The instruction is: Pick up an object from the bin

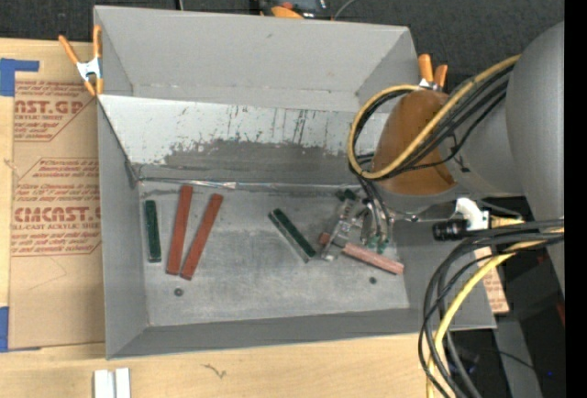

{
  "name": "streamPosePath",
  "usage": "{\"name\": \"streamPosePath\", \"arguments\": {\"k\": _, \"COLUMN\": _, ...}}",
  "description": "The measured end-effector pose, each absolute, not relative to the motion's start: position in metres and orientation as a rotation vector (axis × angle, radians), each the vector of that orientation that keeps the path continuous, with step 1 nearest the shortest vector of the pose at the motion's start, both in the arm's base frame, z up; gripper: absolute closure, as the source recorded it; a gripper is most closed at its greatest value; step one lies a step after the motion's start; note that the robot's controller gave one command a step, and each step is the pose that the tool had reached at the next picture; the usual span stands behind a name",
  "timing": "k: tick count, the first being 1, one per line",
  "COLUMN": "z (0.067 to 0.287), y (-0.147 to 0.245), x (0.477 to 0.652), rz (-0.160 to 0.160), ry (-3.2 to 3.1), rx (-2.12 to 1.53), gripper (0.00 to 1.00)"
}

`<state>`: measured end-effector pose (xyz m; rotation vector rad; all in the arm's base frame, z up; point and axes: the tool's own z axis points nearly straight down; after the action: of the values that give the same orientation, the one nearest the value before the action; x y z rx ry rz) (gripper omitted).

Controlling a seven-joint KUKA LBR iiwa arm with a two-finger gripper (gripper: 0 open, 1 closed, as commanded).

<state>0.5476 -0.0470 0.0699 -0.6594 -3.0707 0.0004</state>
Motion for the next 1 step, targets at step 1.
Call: {"name": "streamPosePath", "arguments": {"k": 1, "z": 0.2287, "y": -0.0242, "x": 0.5582, "rz": -0.004, "ry": -3.086, "rx": -0.639, "gripper": 1.00}}
